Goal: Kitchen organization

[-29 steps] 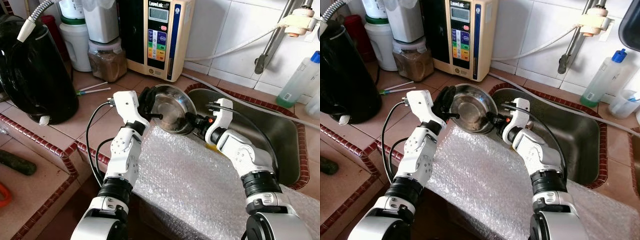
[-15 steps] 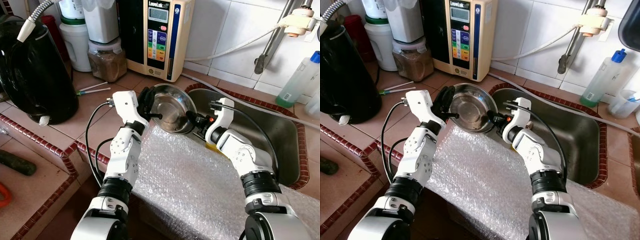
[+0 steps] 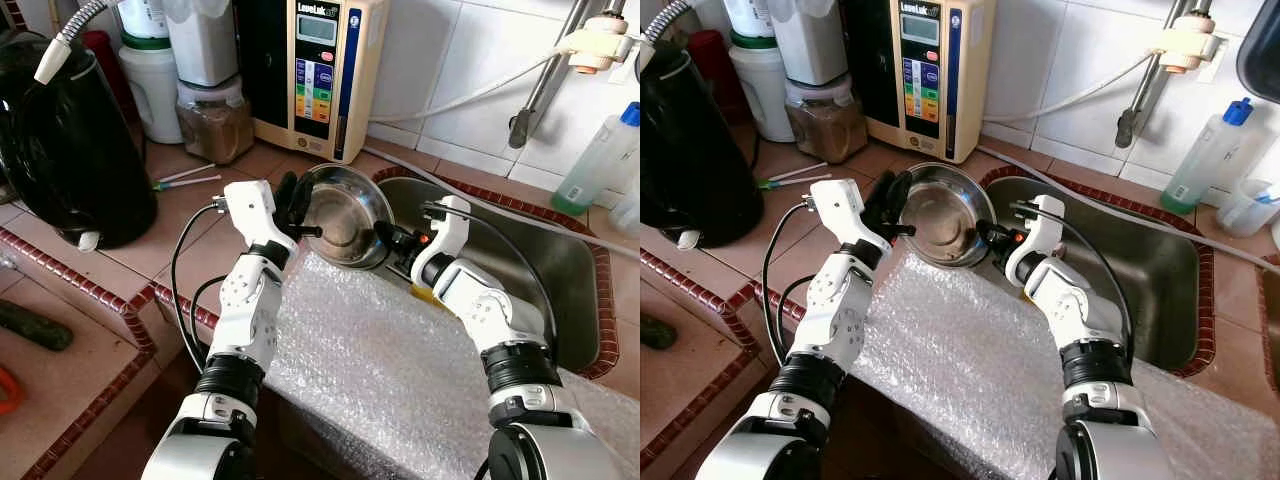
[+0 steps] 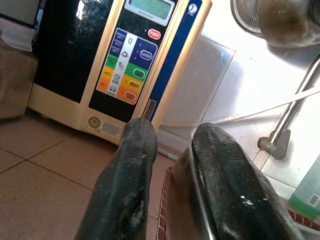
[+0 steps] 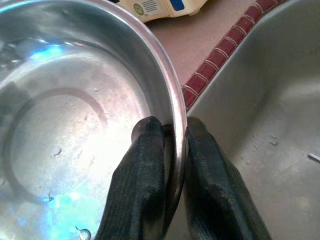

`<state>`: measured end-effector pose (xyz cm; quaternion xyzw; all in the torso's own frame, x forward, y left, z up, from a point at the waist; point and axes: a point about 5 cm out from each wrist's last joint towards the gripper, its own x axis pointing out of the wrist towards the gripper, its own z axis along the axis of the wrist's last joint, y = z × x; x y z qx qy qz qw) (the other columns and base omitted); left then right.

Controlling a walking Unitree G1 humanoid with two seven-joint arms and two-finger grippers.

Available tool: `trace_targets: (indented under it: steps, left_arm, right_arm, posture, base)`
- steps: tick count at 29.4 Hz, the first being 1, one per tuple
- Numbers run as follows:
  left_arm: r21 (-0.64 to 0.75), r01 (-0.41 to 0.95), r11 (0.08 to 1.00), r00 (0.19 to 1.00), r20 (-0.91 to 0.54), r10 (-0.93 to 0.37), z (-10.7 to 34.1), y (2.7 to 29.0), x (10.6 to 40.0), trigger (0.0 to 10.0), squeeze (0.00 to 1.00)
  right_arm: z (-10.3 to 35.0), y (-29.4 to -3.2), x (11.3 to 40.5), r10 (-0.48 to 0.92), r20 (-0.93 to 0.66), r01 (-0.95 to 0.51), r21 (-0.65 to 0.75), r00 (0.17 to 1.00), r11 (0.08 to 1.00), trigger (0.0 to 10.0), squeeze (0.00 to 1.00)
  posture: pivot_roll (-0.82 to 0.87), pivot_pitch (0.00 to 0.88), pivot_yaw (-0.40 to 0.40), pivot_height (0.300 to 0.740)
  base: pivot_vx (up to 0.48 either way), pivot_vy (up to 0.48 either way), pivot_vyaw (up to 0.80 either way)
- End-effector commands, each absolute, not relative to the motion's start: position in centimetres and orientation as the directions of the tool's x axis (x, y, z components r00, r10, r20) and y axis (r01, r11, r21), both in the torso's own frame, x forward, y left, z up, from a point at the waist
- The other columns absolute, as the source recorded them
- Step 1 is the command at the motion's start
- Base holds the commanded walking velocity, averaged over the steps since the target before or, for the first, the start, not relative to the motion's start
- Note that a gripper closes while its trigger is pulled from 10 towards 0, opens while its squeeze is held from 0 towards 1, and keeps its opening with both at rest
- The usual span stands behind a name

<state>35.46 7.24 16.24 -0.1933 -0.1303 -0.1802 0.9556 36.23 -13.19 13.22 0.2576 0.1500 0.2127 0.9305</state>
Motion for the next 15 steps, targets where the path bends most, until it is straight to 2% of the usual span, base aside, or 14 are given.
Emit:
trace_targets:
  steps: [1,6,15]
  left_arm:
    - [-0.328,0.463,0.823,0.863,0.378,-0.335,18.0,5.1,35.2,10.0,1.00]
    - [-0.316,0.472,0.823,0.860,0.371,-0.351,17.9,5.0,35.2,10.0,1.00]
    - [-0.292,0.518,0.804,0.840,0.349,-0.415,17.4,4.1,34.7,10.0,1.00]
  right_arm:
    - [12.0,-11.2,35.7,0.545,-0.226,-0.360,0.544,0.807,0.758,0.0,0.00]
    - [12.0,-11.2,35.7,0.533,-0.228,-0.350,0.539,0.815,0.766,0.0,0.00]
    - [12.8,-12.0,36.6,0.432,-0.210,-0.282,0.504,0.877,0.816,0.0,0.00]
  posture:
    - [0.05,0.000,-0.030,0.740]
    - [0.06,0.000,-0.030,0.740]
    - [0.05,0.000,-0.029,0.740]
  base:
    - [0.000,0.000,0.00]
    - [0.000,0.000,0.00]
    - [0.000,0.000,0.00]
